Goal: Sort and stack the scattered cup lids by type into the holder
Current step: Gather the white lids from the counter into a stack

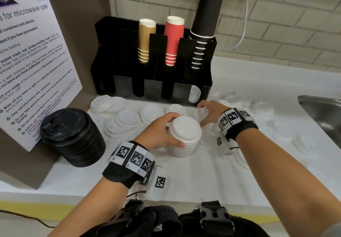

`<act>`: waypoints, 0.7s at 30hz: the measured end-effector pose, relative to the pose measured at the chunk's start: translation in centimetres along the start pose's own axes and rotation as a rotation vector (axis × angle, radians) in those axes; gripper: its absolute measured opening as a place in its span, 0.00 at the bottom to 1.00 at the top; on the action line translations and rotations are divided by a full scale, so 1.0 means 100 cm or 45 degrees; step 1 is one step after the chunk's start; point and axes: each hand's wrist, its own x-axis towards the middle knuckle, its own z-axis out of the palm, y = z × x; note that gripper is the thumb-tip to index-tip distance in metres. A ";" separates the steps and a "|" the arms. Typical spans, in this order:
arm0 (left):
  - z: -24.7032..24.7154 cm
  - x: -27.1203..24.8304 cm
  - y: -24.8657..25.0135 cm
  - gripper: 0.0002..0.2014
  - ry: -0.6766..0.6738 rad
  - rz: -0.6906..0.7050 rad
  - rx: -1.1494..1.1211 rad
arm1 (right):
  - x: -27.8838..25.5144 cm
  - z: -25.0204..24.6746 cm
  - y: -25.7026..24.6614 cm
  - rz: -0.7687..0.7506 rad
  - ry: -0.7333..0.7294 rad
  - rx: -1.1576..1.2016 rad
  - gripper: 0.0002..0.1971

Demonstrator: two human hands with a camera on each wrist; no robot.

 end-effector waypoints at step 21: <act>0.007 0.000 -0.004 0.47 0.059 -0.031 -0.023 | -0.113 0.030 -0.033 -0.255 0.380 0.948 0.18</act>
